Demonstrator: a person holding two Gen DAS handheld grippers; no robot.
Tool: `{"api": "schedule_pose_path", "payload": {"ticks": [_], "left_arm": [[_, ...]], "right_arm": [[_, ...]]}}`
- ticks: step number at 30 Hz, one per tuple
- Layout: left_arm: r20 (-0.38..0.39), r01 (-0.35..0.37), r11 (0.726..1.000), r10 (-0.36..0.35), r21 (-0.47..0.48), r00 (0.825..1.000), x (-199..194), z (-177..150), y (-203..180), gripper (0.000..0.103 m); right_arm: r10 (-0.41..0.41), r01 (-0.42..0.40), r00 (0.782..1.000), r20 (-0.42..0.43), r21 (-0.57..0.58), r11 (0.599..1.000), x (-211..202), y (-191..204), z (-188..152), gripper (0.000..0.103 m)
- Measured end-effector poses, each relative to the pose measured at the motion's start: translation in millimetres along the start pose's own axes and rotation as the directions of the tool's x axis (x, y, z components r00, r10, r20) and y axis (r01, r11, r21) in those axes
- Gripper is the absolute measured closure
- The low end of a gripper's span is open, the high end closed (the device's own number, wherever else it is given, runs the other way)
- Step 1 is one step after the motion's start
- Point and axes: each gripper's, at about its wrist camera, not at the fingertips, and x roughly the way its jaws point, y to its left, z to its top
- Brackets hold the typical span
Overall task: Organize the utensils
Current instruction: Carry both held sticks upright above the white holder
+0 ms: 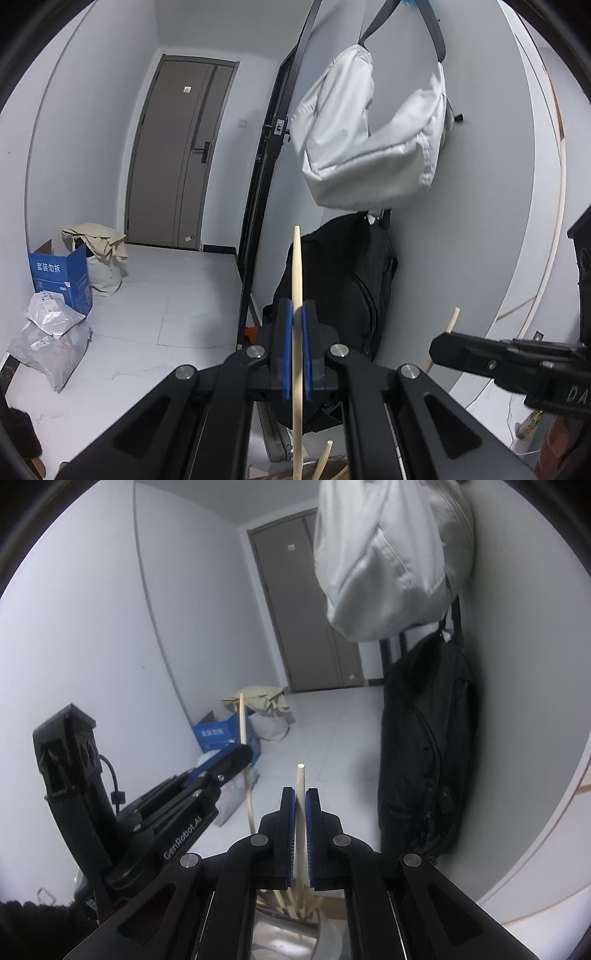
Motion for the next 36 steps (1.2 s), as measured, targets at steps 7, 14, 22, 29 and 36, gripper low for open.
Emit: {"api": "schedule_pose_path", "payload": {"ticks": [7, 14, 22, 29, 36], "left_arm": [[-0.008, 0.020, 0.999, -0.020, 0.039, 1.000, -4.5, -9.9, -0.7, 0.102], [-0.051, 0.020, 0.999, -0.017, 0.046, 0.999, 0.2, -10.8, -3.7, 0.102], [-0.098, 0.043, 0.998, -0.039, 0.038, 0.994, -3.6, -10.4, -5.4, 0.102], [-0.158, 0.069, 0.996, -0.059, 0.061, 0.986, -3.9, -14.9, -3.9, 0.102], [-0.206, 0.113, 0.991, -0.096, 0.069, 0.974, -9.8, -16.8, -7.4, 0.102]], "right_arm": [[0.004, -0.004, 1.000, -0.016, -0.018, 1.000, 9.3, 0.7, -7.0, 0.099], [0.009, -0.009, 0.999, -0.041, -0.006, 1.000, 11.1, -0.1, -14.4, 0.099], [0.013, -0.014, 0.998, -0.059, -0.021, 1.000, 13.6, 4.0, -25.5, 0.098], [0.018, -0.019, 0.996, -0.083, -0.010, 1.000, 18.5, 2.0, -37.2, 0.098], [0.043, -0.044, 0.994, -0.104, -0.008, 0.999, 23.1, 3.5, -46.8, 0.098]]}}
